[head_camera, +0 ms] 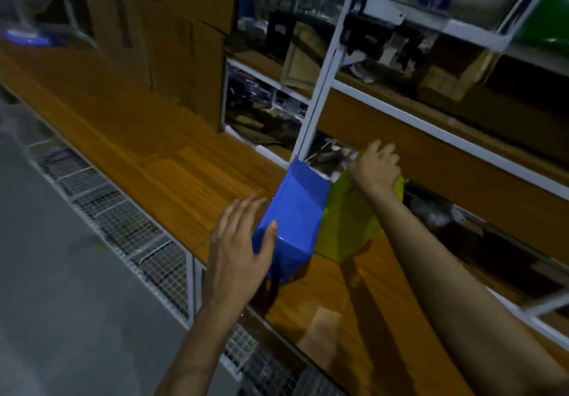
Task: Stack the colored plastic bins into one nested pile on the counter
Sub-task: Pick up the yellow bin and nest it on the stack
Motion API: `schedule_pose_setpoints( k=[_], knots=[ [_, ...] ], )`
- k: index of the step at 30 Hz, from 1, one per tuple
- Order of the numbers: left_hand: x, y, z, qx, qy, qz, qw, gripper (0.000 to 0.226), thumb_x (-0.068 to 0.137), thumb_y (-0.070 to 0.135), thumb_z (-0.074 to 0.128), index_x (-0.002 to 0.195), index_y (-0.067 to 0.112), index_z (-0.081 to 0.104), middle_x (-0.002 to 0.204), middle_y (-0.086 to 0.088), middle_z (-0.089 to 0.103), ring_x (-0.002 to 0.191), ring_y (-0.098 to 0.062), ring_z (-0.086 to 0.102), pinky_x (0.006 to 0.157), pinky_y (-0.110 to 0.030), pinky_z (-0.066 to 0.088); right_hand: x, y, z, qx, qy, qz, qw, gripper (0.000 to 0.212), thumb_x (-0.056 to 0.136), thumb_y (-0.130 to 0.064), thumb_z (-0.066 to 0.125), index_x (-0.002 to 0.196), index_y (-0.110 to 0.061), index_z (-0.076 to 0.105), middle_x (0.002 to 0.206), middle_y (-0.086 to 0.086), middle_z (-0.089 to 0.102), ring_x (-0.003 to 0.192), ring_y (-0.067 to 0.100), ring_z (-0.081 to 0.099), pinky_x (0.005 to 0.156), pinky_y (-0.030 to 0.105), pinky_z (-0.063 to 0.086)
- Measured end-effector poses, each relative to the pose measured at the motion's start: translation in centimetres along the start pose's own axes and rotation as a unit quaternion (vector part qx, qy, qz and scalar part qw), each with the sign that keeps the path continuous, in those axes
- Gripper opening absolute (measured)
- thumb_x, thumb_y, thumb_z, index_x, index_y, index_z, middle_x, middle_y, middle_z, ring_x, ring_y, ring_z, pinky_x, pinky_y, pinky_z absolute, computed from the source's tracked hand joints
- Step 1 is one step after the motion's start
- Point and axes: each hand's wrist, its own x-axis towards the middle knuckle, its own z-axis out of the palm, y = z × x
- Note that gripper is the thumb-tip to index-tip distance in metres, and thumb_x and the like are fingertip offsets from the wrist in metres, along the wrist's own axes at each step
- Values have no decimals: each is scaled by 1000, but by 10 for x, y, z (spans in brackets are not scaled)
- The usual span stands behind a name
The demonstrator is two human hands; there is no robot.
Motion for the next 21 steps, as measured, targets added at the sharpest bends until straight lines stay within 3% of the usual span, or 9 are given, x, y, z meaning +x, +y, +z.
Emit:
schedule_pose_setpoints(
  k=[2, 5, 8, 10, 13, 15, 18, 21],
  knots=[
    [10, -7, 4, -12, -25, -2, 1000, 49, 110, 57, 46, 155, 38, 48, 167, 15, 44, 159, -12, 33, 122, -53, 40, 9, 11, 0, 5, -38, 14, 999, 67, 104, -35, 58, 158, -9, 29, 147, 24, 53, 126, 47, 61, 90, 50, 51],
    [22, -8, 8, -33, -78, 24, 996, 47, 109, 61, 44, 153, 45, 48, 168, 24, 39, 161, -2, 25, 127, -51, 33, 5, 37, -3, -16, -24, 11, 1000, 54, 98, -24, 66, 143, -7, 40, 127, 21, 66, 111, 46, 69, 79, 47, 51],
    [27, -4, 13, -25, -152, 82, 985, 47, 108, 65, 43, 153, 51, 46, 170, 30, 30, 162, 3, 14, 133, -47, 19, -11, 66, -13, -29, -34, 20, 999, 54, 92, -25, 76, 132, -6, 46, 113, 18, 67, 101, 46, 70, 83, 56, 60],
    [27, -1, 20, -26, -184, 107, 977, 50, 107, 68, 42, 155, 53, 44, 172, 31, 25, 163, 2, 10, 134, -43, 14, -27, 86, -24, -26, -32, 19, 999, 45, 91, -24, 78, 121, -9, 48, 100, 14, 65, 88, 40, 71, 76, 57, 63],
    [22, 4, 38, -70, -202, 120, 969, 50, 106, 67, 44, 154, 53, 46, 172, 32, 25, 164, 0, 12, 132, -41, 15, -64, 116, -51, -7, 47, -3, 999, 23, 97, -26, 66, 110, -14, 51, 84, 7, 61, 73, 30, 67, 67, 53, 64],
    [17, 10, 53, -119, -216, 120, 962, 46, 107, 61, 50, 152, 51, 50, 170, 33, 30, 163, 0, 17, 132, -43, 21, -98, 137, -77, 24, 78, 23, 996, 21, 101, -29, 61, 115, -15, 55, 83, 5, 62, 70, 28, 66, 66, 52, 64],
    [7, 27, 80, -203, -207, 105, 951, 43, 107, 48, 58, 150, 41, 58, 166, 25, 42, 159, -4, 33, 126, -43, 37, -158, 168, -114, 145, 94, 78, 982, 40, 104, -25, 61, 143, -16, 56, 95, 0, 65, 79, 20, 69, 71, 48, 66],
    [0, 61, 100, -274, -203, 46, 939, 52, 105, 55, 53, 154, 41, 52, 169, 22, 38, 158, -4, 33, 123, -31, 36, -211, 200, -135, 271, 154, 86, 946, 45, 103, -8, 62, 147, -16, 57, 111, -8, 67, 91, -4, 70, 72, 16, 62]
  ],
)
